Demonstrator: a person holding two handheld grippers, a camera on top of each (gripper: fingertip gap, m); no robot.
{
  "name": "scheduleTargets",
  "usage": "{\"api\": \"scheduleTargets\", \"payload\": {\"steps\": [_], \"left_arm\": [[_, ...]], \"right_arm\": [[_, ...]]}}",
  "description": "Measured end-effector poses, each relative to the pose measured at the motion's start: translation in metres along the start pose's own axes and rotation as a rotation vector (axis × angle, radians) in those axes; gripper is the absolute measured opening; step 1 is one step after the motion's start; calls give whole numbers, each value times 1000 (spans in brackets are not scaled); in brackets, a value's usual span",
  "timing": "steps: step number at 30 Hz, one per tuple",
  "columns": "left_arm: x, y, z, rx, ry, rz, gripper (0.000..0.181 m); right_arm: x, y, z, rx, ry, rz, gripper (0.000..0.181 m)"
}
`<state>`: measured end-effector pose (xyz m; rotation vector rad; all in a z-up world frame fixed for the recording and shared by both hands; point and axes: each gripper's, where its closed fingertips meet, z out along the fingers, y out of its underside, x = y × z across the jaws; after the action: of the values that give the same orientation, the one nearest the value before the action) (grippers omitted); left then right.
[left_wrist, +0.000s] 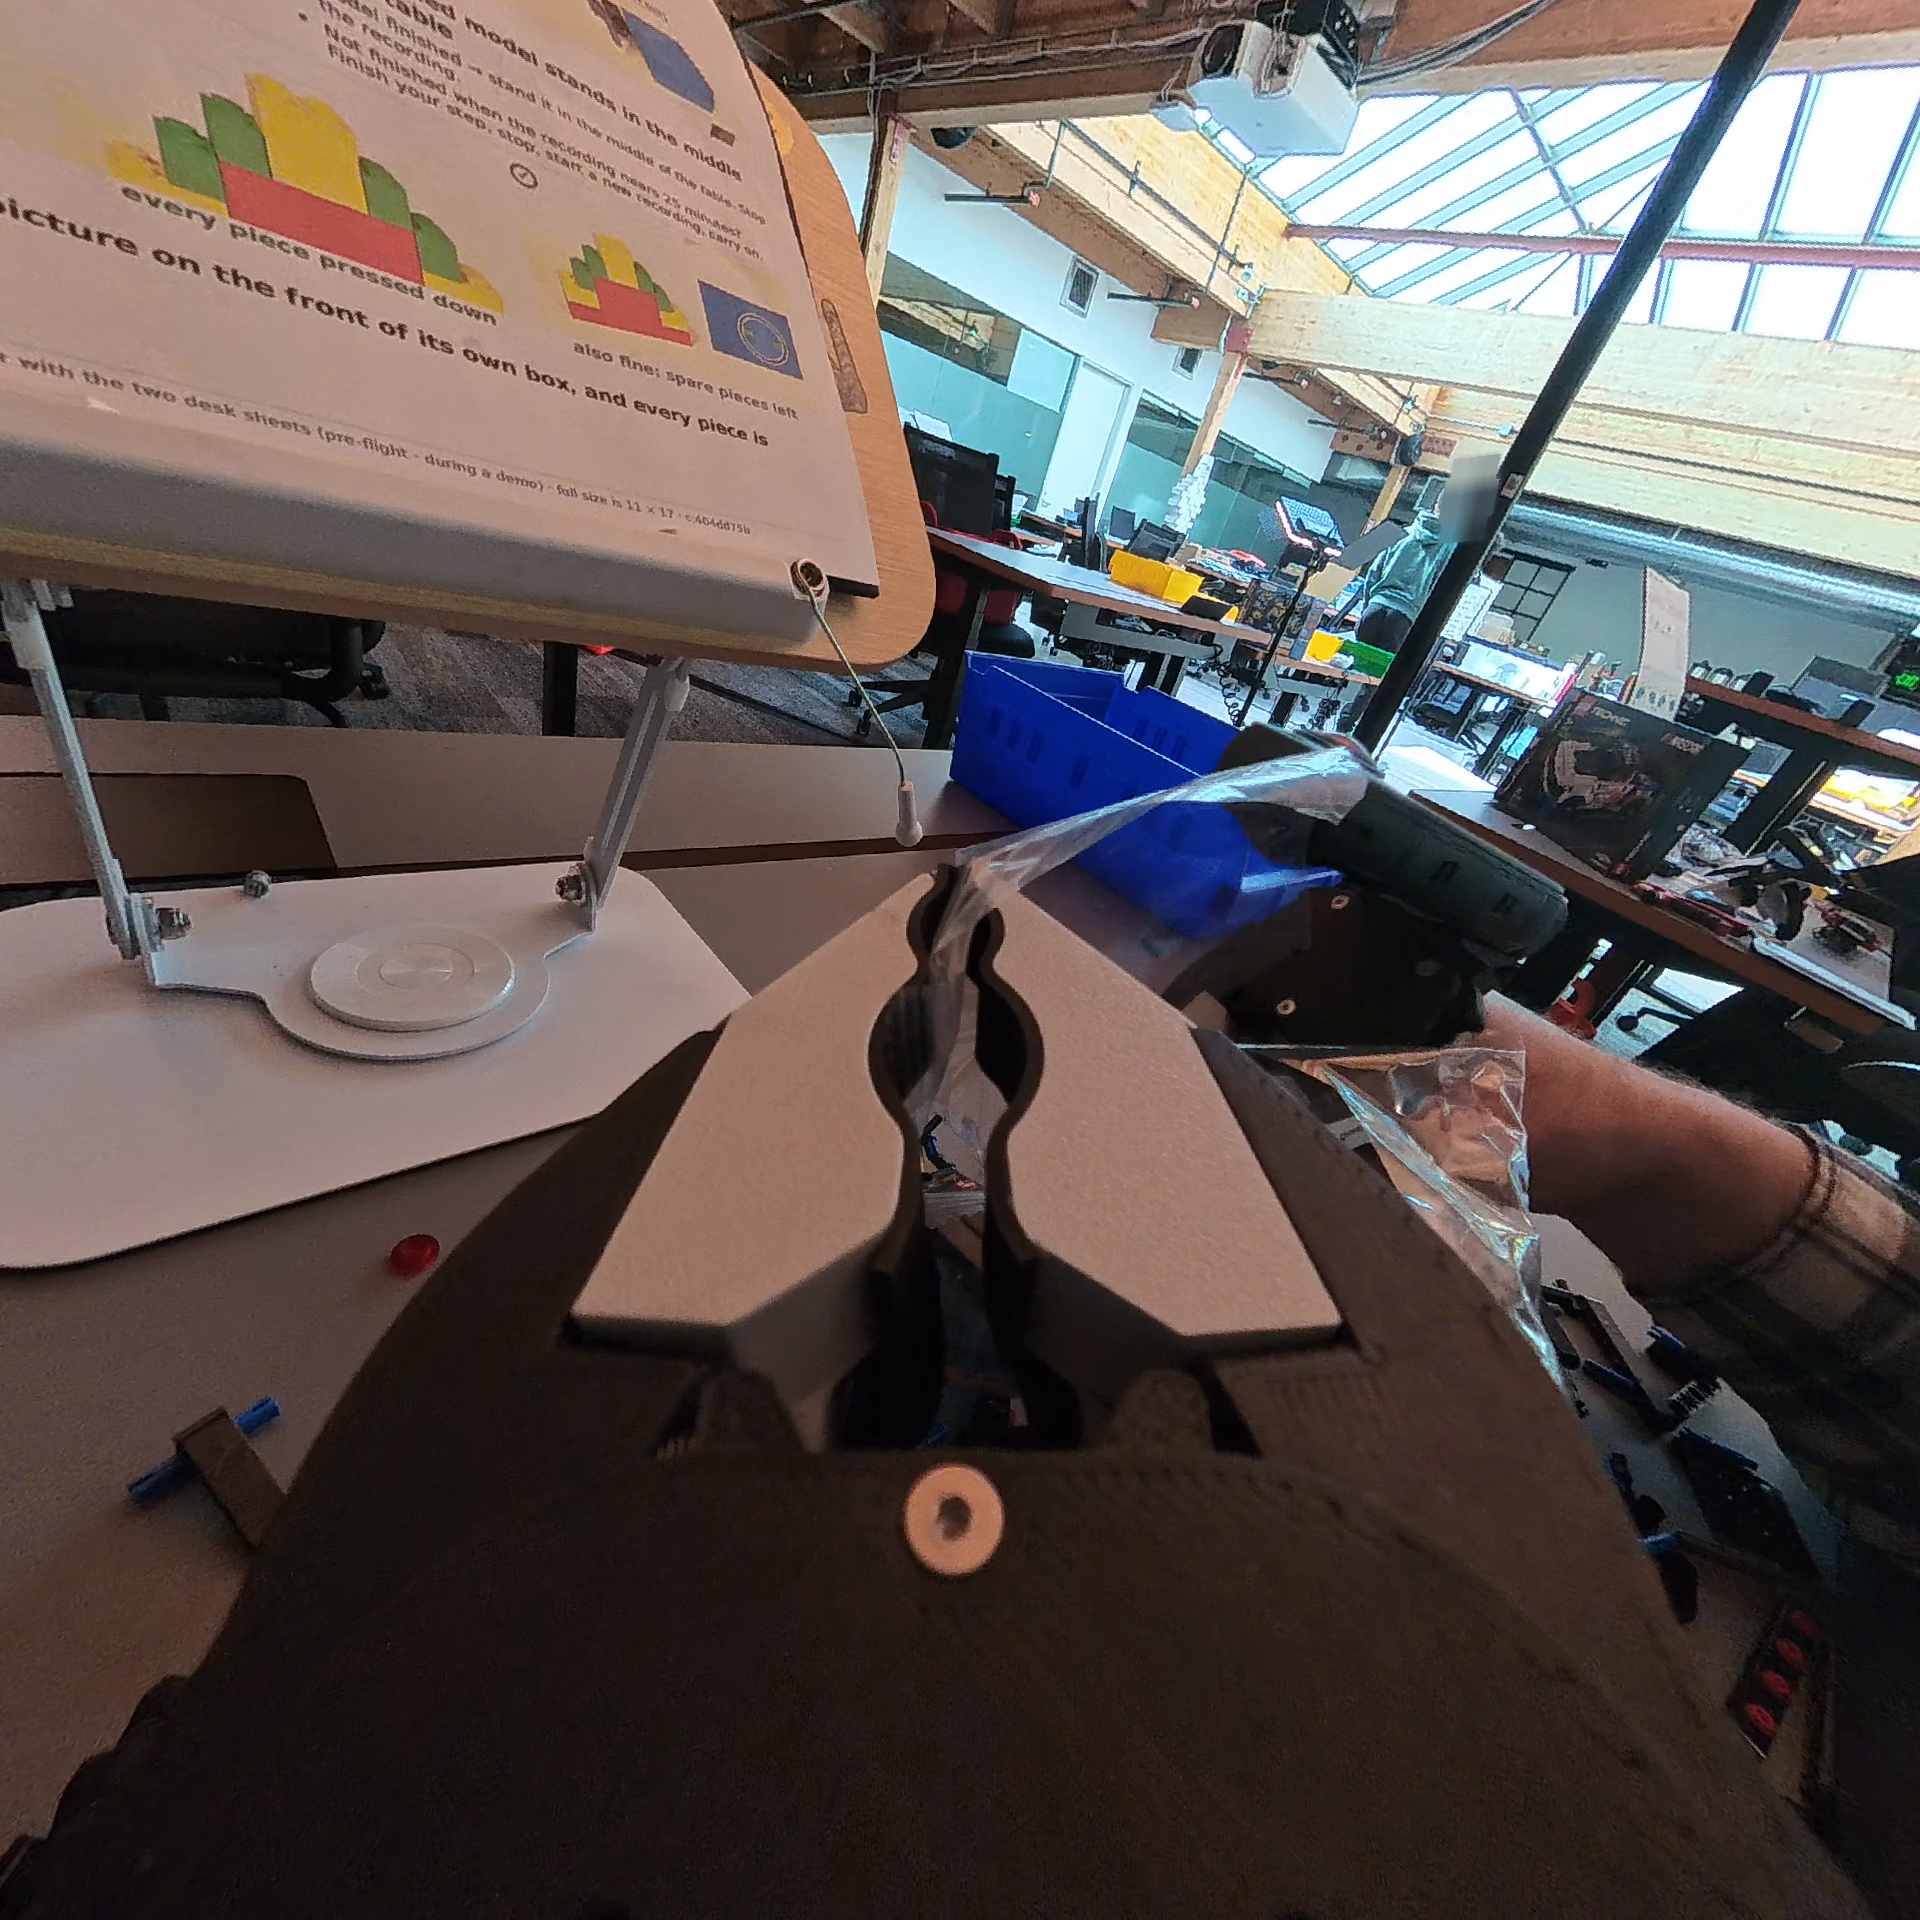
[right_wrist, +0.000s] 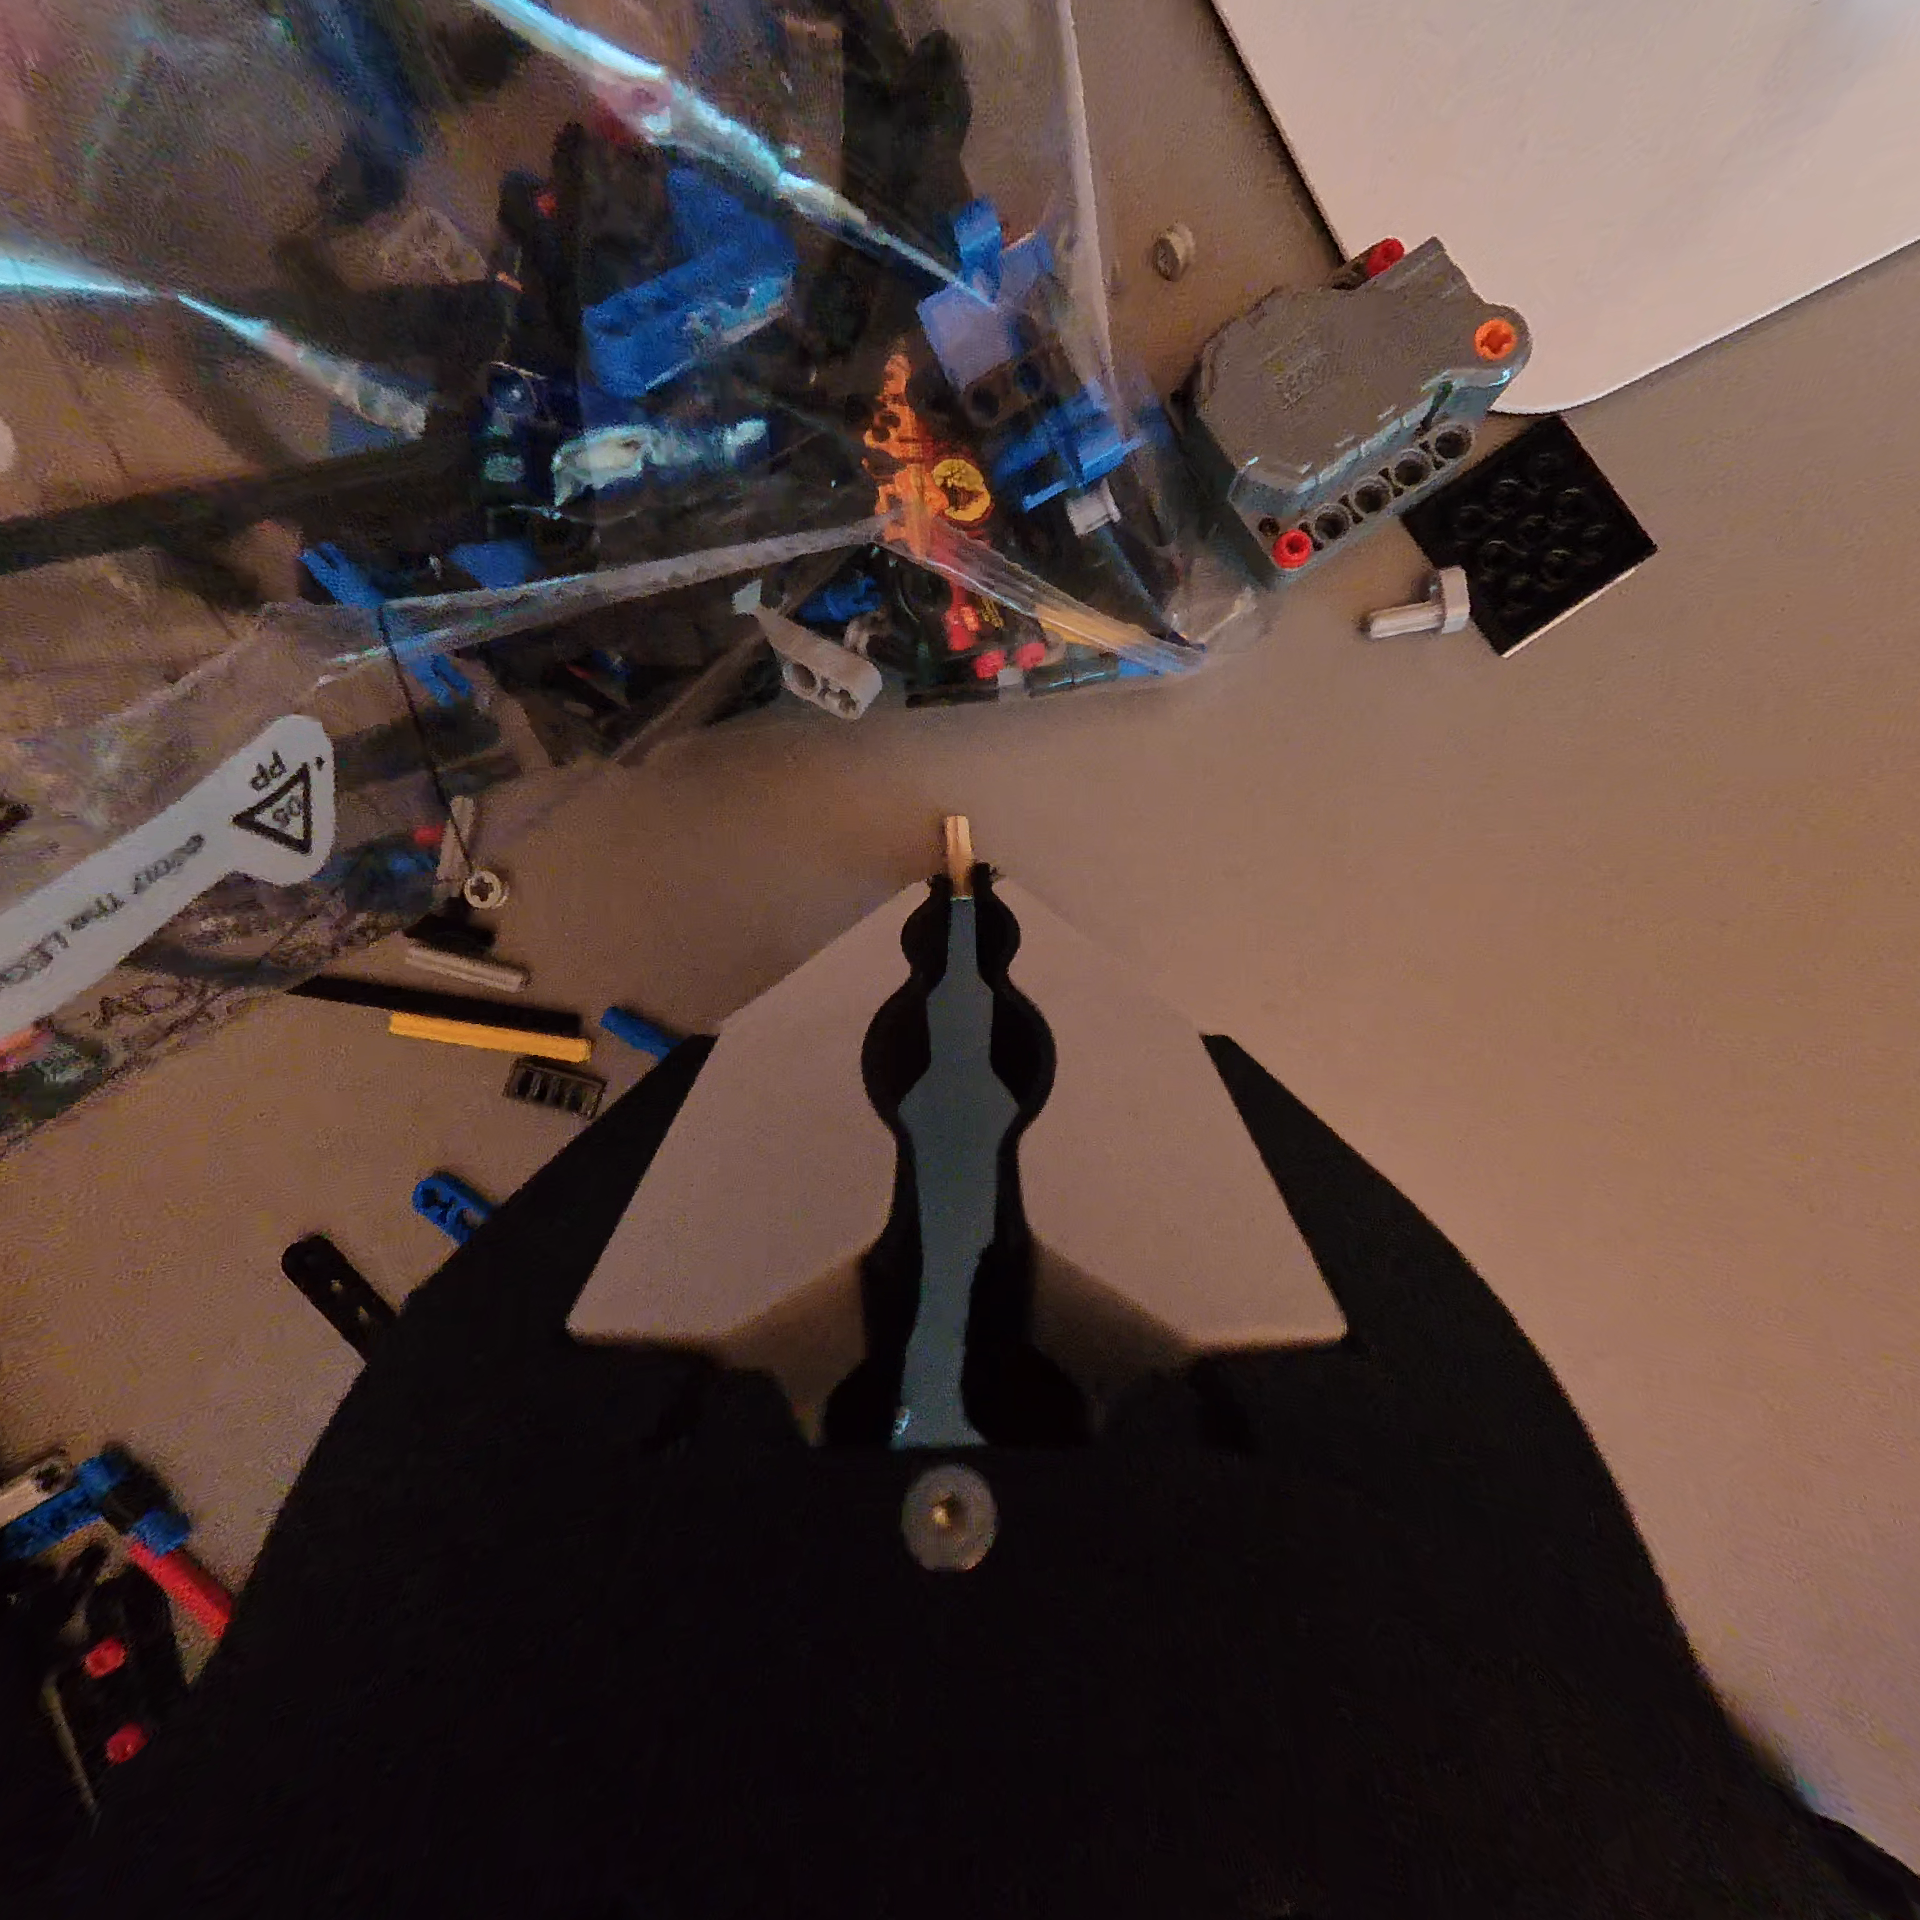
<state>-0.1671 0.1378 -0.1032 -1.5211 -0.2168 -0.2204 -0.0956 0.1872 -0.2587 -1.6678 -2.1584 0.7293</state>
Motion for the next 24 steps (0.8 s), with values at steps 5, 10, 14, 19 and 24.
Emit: {"api": "scheduleTargets", "payload": {"steps": [5, 10, 14, 19, 24], "left_arm": [[-1, 0, 0, 1, -2, 0, 0], [2, 0, 1, -2, 8, 2, 0], [7, 2, 3, -12, 24, 15, 0], [8, 4, 4, -20, 24, 23, 0], [7, 4, 3, -21, 25, 22, 0]], "right_arm": [[11, -8, -21, 78, 15, 35, 2], [9, -66, -112, 468, 82, -21, 2], [-60, -108, -162, 705, -57, -239, 2], [-90, -104, -111, 522, -30, -397, 3], [-77, -99, -110, 498, 14, -363, 21]]}}
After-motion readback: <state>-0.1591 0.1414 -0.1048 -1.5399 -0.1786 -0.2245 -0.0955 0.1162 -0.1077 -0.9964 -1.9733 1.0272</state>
